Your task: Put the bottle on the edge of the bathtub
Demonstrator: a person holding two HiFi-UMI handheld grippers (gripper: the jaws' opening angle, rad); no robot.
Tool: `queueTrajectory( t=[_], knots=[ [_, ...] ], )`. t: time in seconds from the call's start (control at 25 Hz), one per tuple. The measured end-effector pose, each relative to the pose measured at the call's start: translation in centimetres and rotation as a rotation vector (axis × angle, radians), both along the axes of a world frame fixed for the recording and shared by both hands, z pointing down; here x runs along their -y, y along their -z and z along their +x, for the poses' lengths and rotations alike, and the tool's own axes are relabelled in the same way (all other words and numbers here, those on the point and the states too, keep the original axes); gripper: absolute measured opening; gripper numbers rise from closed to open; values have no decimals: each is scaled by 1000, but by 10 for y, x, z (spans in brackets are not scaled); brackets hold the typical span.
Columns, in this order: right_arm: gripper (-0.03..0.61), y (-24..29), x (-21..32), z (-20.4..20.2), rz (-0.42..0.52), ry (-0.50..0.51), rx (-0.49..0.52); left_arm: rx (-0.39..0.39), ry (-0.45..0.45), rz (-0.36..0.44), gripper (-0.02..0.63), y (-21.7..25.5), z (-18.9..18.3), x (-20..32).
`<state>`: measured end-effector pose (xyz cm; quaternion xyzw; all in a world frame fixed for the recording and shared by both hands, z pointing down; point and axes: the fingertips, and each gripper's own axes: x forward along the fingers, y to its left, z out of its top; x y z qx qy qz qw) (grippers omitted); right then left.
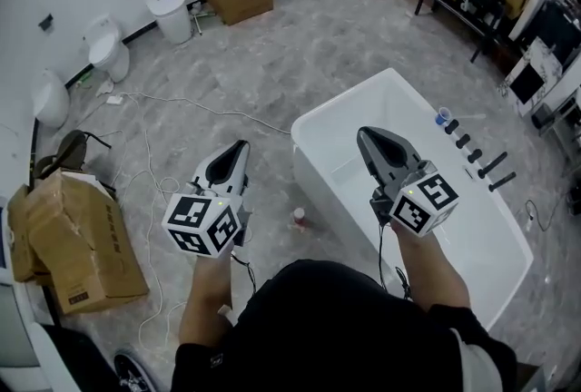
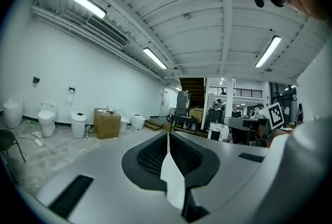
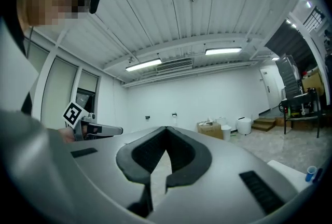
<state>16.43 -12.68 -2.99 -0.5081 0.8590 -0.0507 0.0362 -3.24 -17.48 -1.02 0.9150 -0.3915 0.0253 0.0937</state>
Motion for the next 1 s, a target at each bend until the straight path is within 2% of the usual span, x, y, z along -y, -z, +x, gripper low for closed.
queueTrajectory(
  t=[0.32,0.52,1.0],
  knots=[
    [28,-6,2,32,-11,-25,11,-9,97,-16,28,-5,-1,12],
    [28,-7,0,30,7,-1,13,6,100,-3,28,-3,1,9],
    [28,-19,-21,42,-34,-19,63,2,78,-23,28,-11,13,-7]
  ],
)
